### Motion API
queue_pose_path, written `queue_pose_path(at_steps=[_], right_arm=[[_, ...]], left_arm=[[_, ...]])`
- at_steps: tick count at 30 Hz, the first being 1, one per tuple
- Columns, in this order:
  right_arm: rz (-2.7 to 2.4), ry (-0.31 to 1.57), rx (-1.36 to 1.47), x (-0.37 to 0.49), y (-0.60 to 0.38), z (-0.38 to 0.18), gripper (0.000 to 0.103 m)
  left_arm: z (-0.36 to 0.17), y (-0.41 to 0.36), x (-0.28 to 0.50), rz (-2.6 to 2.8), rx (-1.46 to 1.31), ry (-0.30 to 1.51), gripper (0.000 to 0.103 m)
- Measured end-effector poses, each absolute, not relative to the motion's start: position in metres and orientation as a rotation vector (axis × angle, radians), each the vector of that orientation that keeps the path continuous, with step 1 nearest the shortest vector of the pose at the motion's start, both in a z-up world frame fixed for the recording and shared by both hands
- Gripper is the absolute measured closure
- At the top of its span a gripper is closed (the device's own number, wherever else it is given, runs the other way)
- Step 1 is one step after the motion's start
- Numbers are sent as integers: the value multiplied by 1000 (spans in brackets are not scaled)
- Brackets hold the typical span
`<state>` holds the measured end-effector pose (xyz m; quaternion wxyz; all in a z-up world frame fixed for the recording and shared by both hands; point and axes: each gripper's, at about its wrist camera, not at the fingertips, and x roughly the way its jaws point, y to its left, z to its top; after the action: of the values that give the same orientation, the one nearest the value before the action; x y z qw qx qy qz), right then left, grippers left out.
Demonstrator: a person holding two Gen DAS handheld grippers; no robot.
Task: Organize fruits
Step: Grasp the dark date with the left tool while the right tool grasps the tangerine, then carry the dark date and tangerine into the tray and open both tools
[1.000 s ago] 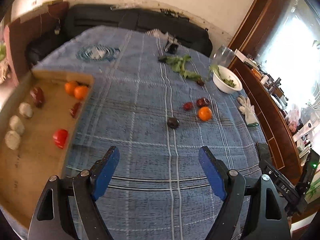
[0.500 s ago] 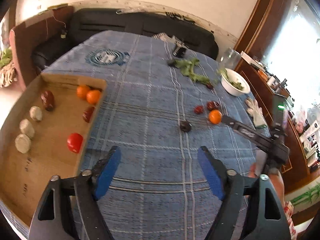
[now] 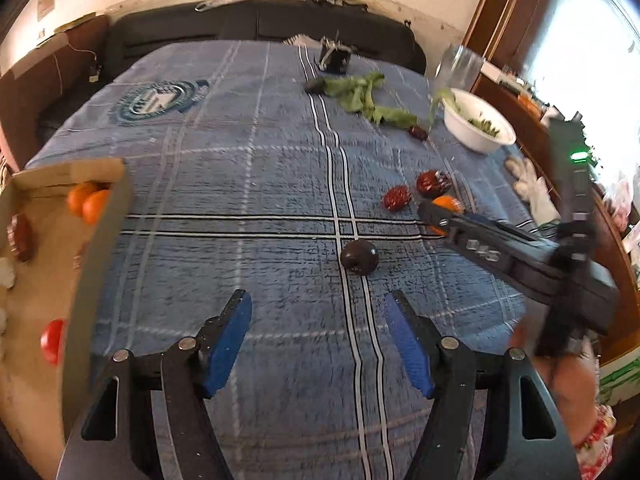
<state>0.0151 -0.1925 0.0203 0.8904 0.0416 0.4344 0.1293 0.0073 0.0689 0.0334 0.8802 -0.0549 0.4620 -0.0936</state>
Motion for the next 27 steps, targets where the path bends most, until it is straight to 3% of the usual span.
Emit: queue_pose_path(at_steps=[7, 9, 11, 14, 16, 27], right_arm=[[283, 904, 146, 8, -206, 20, 66], [287, 905, 154, 8, -208, 20, 66], [289, 905, 157, 9, -208, 20, 66], [286, 903, 146, 8, -206, 20, 66], [284, 901, 143, 8, -205, 20, 66], [265, 821, 125, -5, -207, 34, 66]], left_arm=[[25, 50, 30, -239, -76, 924, 35], [21, 43, 37, -238, -48, 924, 40], [15, 37, 42, -244, -35, 935, 60], [12, 31, 39, -245, 4, 914, 75], [13, 29, 37, -252, 10, 908, 80], [59, 78, -17, -222, -145, 828, 80]])
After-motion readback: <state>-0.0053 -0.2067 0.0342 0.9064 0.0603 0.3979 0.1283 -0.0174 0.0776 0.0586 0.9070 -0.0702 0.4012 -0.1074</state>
